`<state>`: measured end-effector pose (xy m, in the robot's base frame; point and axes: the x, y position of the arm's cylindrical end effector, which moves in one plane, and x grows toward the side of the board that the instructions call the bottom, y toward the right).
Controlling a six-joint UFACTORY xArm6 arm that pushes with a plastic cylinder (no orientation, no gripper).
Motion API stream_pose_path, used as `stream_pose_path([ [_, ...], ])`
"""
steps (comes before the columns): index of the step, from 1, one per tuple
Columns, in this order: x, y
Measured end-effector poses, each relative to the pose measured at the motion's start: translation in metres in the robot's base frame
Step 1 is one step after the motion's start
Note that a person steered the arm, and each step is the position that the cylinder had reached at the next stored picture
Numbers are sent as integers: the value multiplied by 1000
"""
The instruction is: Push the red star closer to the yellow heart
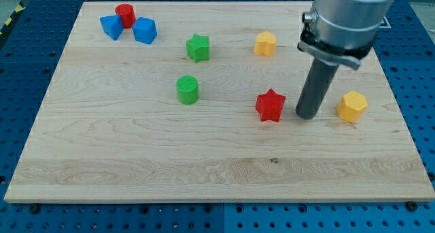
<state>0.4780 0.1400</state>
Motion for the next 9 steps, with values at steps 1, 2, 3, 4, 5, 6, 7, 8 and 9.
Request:
stream_pose_path([
  [1, 14, 9],
  [2, 43, 8],
  [3, 19, -21],
  [4, -13, -31],
  [5, -14, -26],
  [6, 38, -24],
  [7, 44, -53],
  [8, -20, -74],
  [9, -79, -74],
])
